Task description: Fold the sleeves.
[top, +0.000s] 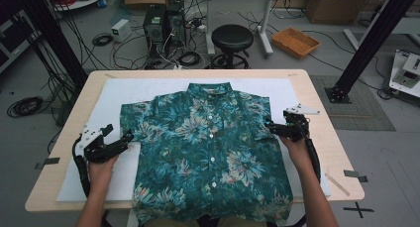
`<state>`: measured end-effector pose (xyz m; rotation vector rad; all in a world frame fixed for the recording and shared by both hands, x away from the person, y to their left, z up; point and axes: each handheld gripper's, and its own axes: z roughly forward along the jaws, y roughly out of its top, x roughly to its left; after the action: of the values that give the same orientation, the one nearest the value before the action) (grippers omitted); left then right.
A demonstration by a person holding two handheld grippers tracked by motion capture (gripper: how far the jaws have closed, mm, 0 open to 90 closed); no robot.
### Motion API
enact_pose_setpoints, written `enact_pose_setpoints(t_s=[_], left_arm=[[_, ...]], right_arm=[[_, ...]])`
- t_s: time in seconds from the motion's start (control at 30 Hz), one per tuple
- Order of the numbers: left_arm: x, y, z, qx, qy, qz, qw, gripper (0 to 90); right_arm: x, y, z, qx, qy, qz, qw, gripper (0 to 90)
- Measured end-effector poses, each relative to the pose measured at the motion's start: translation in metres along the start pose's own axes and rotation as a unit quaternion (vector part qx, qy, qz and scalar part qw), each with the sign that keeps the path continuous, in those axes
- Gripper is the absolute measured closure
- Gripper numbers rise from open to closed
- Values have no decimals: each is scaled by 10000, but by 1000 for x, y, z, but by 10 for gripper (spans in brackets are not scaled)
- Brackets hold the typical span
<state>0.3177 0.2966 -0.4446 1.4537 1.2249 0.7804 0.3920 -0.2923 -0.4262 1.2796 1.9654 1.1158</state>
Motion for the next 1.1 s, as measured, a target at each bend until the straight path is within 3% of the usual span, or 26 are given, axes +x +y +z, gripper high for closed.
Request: enact_pose_setpoints(t_s=[0.07, 0.2, 0.3, 0.4, 0.5, 0.57, 0.6, 0.63, 0.67, 0.73, 0.83, 0.93, 1.1], left_arm=[[3, 3, 3, 124, 79, -27, 9999, 203], [6, 13, 16, 445, 187, -32, 9988, 202], [6, 22, 26, 660, 277, 27, 9974, 200], [1, 27, 35, 842, 314, 256, 9956, 200], [0, 28, 45, 1057, 394, 293, 9932, 199], [1, 28, 51, 1227, 503, 291, 9907, 200], [3, 26, 56, 1434, 712, 325, 9866, 202], [3, 26, 56, 1434, 712, 325, 9866, 204], [6, 23, 61, 1585, 886, 351, 9828, 204], [7, 23, 63, 1629, 942, 341, 9815, 225], [11, 22, 67, 1810, 1184, 384, 9756, 249], [13, 21, 75, 2011, 1232, 459, 9707, 293], [10, 17, 81, 2144, 1171, 555, 9681, 357]], right_arm=[[1, -11, -9, 56, 115, -303, 9995, 219], [-1, -18, -21, 10, 267, -440, 9987, 219], [-3, -19, -25, -44, 281, -411, 9988, 219], [-7, -21, -27, -80, 290, -313, 9991, 219], [-10, -24, -30, -105, 292, -184, 9993, 219], [-11, -25, -31, -121, 295, -167, 9994, 219], [-12, -26, -33, -149, 304, -117, 9994, 219], [-12, -26, -33, -149, 304, -117, 9994, 219], [-13, -26, -35, -187, 288, -95, 9994, 219], [-15, -27, -36, -198, 289, -41, 9994, 219], [-17, -29, -35, -189, 287, 7, 9994, 219], [-20, -31, -34, -144, 262, 129, 9995, 219], [-21, -31, -35, -170, 253, 158, 9994, 219]])
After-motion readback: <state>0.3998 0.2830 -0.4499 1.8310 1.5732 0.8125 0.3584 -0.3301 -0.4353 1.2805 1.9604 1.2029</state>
